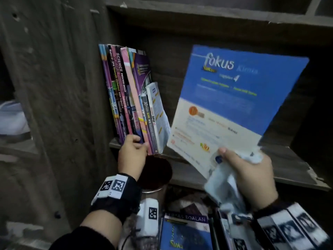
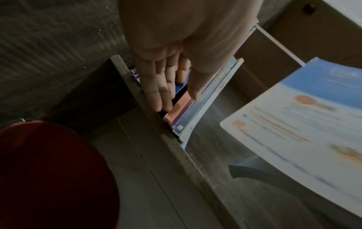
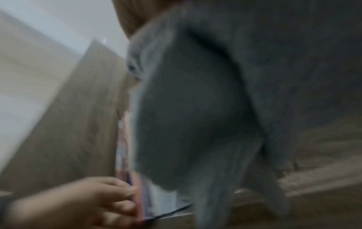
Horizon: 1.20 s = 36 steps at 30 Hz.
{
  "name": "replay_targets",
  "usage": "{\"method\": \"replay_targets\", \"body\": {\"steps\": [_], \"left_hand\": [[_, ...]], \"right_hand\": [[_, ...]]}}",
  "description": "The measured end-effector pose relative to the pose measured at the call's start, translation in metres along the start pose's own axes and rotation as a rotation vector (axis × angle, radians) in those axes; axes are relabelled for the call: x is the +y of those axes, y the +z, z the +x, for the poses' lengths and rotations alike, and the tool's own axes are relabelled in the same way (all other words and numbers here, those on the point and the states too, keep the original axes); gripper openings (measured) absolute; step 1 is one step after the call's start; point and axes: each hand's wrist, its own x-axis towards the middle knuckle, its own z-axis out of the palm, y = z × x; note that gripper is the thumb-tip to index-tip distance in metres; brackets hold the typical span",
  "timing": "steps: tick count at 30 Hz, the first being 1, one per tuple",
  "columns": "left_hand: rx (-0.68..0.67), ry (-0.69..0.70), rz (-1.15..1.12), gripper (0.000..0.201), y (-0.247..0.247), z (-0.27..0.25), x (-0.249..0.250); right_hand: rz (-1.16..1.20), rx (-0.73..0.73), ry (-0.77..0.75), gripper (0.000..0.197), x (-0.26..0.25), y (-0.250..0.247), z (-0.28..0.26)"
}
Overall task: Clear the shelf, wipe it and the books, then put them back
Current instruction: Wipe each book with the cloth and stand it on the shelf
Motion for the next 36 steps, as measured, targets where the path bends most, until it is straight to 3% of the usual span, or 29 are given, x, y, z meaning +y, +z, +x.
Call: {"method": "replay_targets", "body": {"steps": [3, 5, 8, 12, 15, 21, 27, 31, 36], "left_hand": [[-0.064, 0.069, 0.128, 0.025, 0.004, 0.000, -0.006], [-0.062, 0.151, 0.203, 0.021, 0.007, 0.000, -0.008], [-0.061, 0.137, 0.173, 0.019, 0.007, 0.006, -0.011], [-0.074, 0.120, 0.126, 0.017, 0.005, 0.007, -0.010], [-0.062, 0.124, 0.132, 0.020, 0.004, 0.009, -0.012], [-0.061, 0.127, 0.283, 0.024, 0.005, 0.011, -0.017], [-0.058, 0.111, 0.451, 0.032, 0.006, 0.005, -0.016], [-0.214, 0.083, 0.789, 0.031, 0.008, -0.011, -0.013], [-0.439, 0.105, 1.012, 0.029, 0.021, -0.032, -0.020]], "right_hand": [[-0.236, 0.132, -0.025, 0.016, 0.020, 0.034, 0.045], [-0.457, 0.139, 0.011, 0.021, 0.032, 0.057, 0.069], [-0.636, 0.149, 0.013, 0.031, 0.045, 0.094, 0.087], [-0.597, -0.054, 0.062, 0.044, 0.070, 0.139, 0.084], [-0.716, -0.205, -0.062, 0.047, 0.074, 0.154, 0.076], [-0.714, -0.369, -0.090, 0.055, 0.079, 0.136, 0.065], [-0.626, -0.329, -0.050, 0.054, 0.085, 0.136, 0.035], [-0.458, -0.330, -0.006, 0.047, 0.089, 0.108, 0.003], [-0.326, -0.251, 0.222, 0.040, 0.112, 0.034, -0.059]]}}
